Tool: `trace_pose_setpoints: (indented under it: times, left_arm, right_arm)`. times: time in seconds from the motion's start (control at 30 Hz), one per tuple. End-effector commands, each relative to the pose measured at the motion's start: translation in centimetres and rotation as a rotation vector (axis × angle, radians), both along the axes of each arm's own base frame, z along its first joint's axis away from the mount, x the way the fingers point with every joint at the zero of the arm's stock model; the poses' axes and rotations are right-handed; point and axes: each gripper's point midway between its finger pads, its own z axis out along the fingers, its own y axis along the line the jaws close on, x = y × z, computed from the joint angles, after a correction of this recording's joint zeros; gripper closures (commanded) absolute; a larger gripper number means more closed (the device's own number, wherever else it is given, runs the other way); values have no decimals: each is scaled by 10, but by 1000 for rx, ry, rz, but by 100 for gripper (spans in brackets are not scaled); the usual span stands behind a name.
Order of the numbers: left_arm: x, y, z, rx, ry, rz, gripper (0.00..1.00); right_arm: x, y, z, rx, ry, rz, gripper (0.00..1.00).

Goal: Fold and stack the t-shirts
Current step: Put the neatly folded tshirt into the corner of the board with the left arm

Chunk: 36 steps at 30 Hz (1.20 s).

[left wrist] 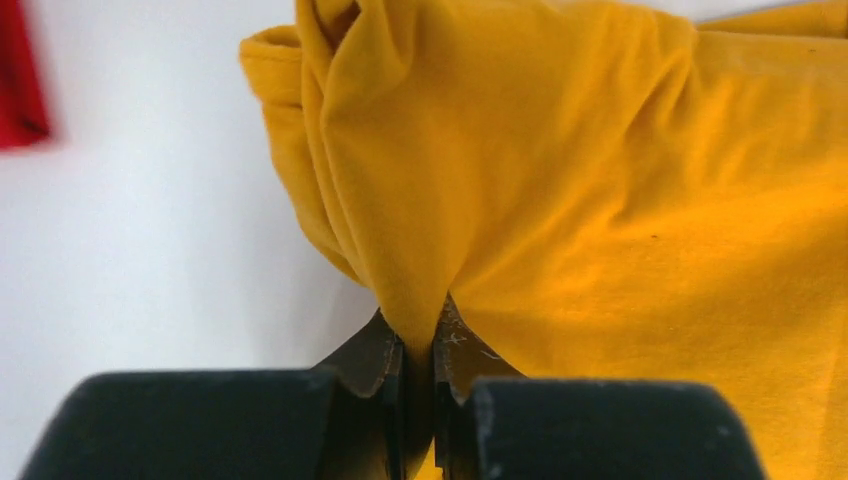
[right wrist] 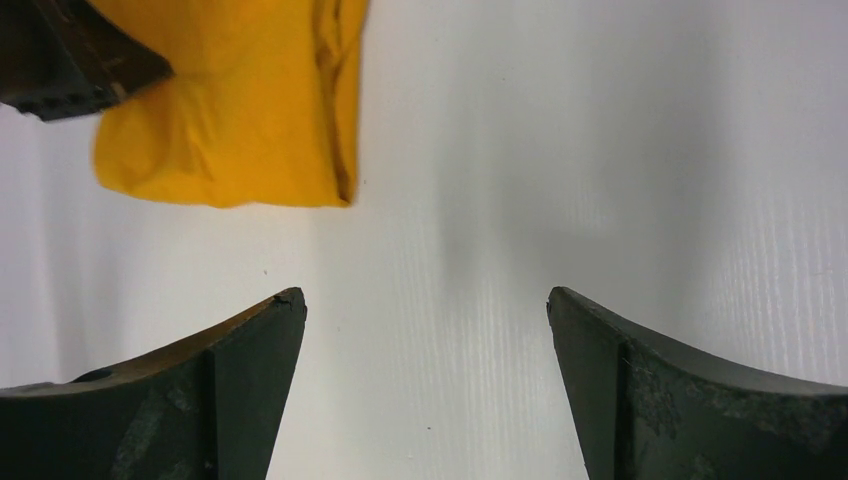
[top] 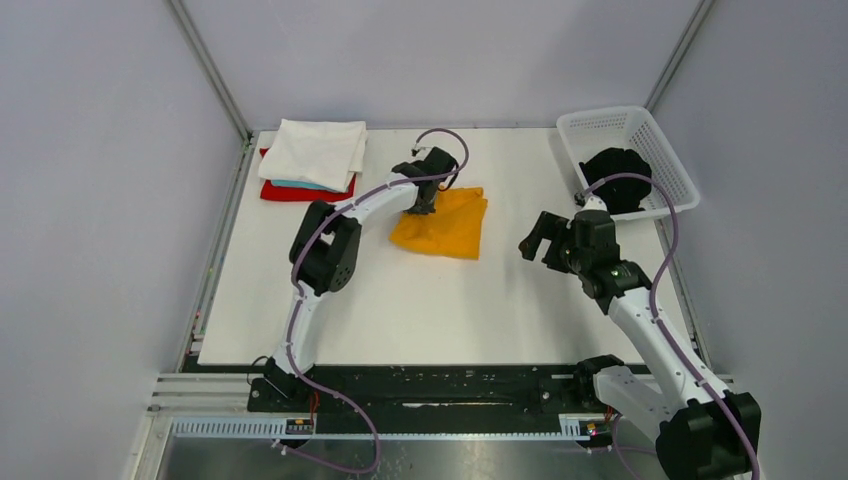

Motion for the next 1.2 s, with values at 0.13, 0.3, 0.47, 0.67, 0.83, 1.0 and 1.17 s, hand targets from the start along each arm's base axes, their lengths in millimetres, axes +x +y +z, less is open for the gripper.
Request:
trace_pose_setpoints:
  times: [0.13, 0.3, 0.47, 0.67, 0.83, 1.0, 1.17]
  left_arm:
    - [75, 89, 139, 479, -319, -70, 100]
    - [103, 125, 191, 588, -415, -55, 100]
    - [117, 159, 229, 624, -459, -32, 100]
    - [126, 178, 269, 598, -524, -41, 100]
    - [132, 191, 297, 578, -579, -32, 100]
    - [134, 211, 301, 525, -593, -10, 100]
    - [143, 232, 270, 473, -539, -11, 100]
  right_arm:
    - [11, 8, 8, 20, -105, 62, 0]
    - [13, 10, 7, 25, -117, 70, 0]
    - [13, 6, 1, 3, -104, 53, 0]
    - [15, 4, -2, -8, -93, 41, 1]
    - [15, -1, -3, -26, -90, 23, 1]
    - [16, -15, -1, -82, -101, -32, 0]
    - [17, -18, -2, -98, -91, -45, 1]
